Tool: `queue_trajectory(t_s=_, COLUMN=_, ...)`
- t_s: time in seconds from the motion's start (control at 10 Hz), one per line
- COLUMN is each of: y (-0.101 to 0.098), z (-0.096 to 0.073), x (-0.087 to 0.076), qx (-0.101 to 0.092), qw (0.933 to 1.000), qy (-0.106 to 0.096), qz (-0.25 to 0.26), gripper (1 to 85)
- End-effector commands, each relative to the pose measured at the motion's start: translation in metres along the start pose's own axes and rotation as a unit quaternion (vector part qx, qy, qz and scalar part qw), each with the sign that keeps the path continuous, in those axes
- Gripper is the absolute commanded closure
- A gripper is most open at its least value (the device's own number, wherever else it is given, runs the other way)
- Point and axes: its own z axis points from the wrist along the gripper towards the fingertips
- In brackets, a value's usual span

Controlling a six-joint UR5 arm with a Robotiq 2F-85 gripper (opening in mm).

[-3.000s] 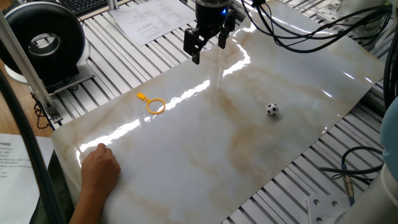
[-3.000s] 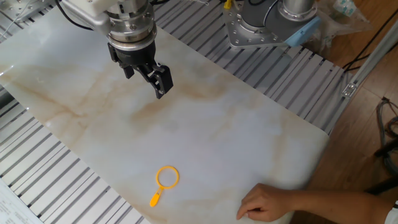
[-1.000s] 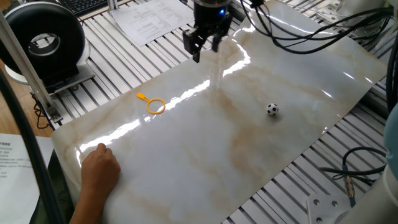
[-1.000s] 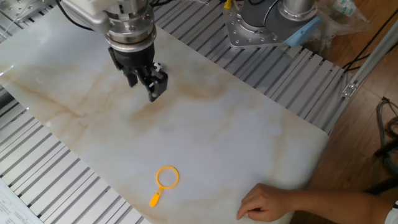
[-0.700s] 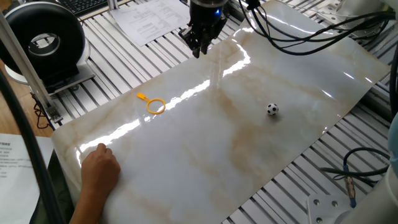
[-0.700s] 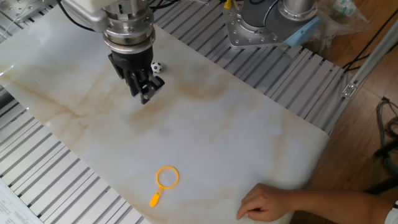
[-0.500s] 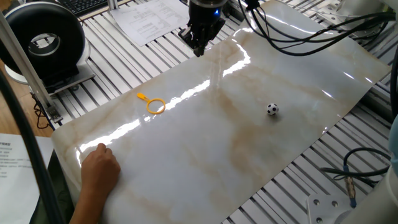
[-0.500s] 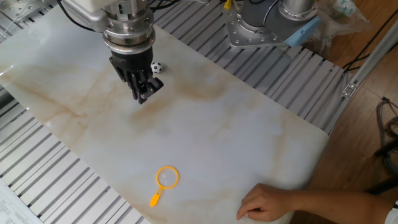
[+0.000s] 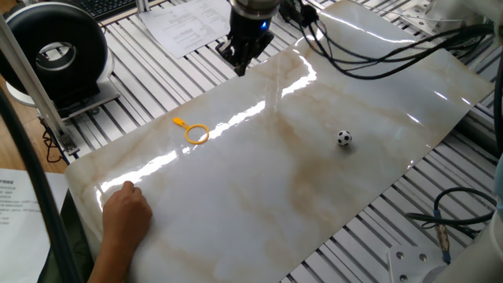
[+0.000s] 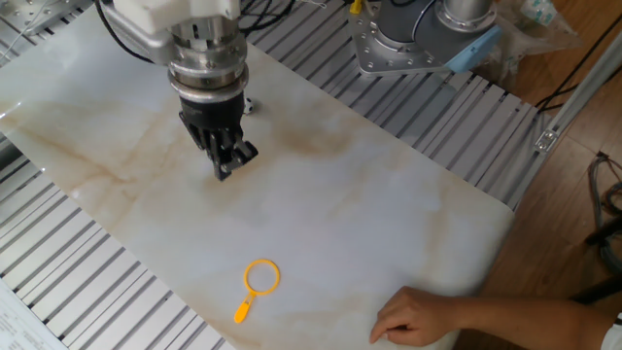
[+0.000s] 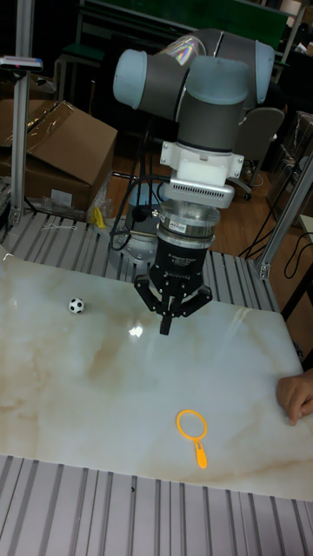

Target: Attach the bubble ring to the ball

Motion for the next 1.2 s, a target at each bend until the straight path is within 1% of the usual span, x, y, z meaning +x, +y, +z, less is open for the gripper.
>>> queue_trajectory(t_s=0.0, y=0.015, z=0.016, x=-0.004, qx=-0.036, qw=0.9991, qy=-0.019, qz=0.011, gripper=84.3)
queue_trajectory(t_s=0.1, y=0.014, z=0.017, x=-0.004, qx=-0.033, qw=0.9993, qy=-0.019, qz=0.006, gripper=84.3)
queue_trajectory(t_s=0.3, y=0.014, z=0.023, x=-0.008, qx=-0.026, qw=0.9993, qy=-0.028, qz=0.002, gripper=84.3)
queue_trajectory(t_s=0.4, y=0.016, z=0.022, x=-0.006, qx=-0.03, qw=0.9993, qy=-0.024, qz=0.003, gripper=84.3)
queue_trajectory(t_s=0.5, y=0.015, z=0.018, x=-0.001, qx=-0.029, qw=0.9995, qy=-0.01, qz=0.001, gripper=84.3)
queue_trajectory(t_s=0.6, y=0.009, z=0.017, x=0.008, qx=-0.018, qw=0.9998, qy=0.007, qz=-0.004, gripper=84.3)
queue_trajectory(t_s=0.7, y=0.01, z=0.016, x=0.017, qx=-0.021, qw=0.9995, qy=0.025, qz=-0.005, gripper=84.3)
queue_trajectory(t_s=0.8, y=0.008, z=0.016, x=0.024, qx=-0.016, qw=0.9991, qy=0.04, qz=-0.007, gripper=84.3)
queue_trajectory(t_s=0.9, y=0.007, z=0.016, x=0.028, qx=-0.015, qw=0.9988, qy=0.046, qz=-0.006, gripper=84.3)
queue_trajectory(t_s=1.0, y=0.003, z=0.016, x=0.028, qx=-0.007, qw=0.9989, qy=0.046, qz=-0.012, gripper=84.3)
queue_trajectory(t_s=1.1, y=0.006, z=0.016, x=0.021, qx=-0.013, qw=0.9993, qy=0.034, qz=-0.013, gripper=84.3)
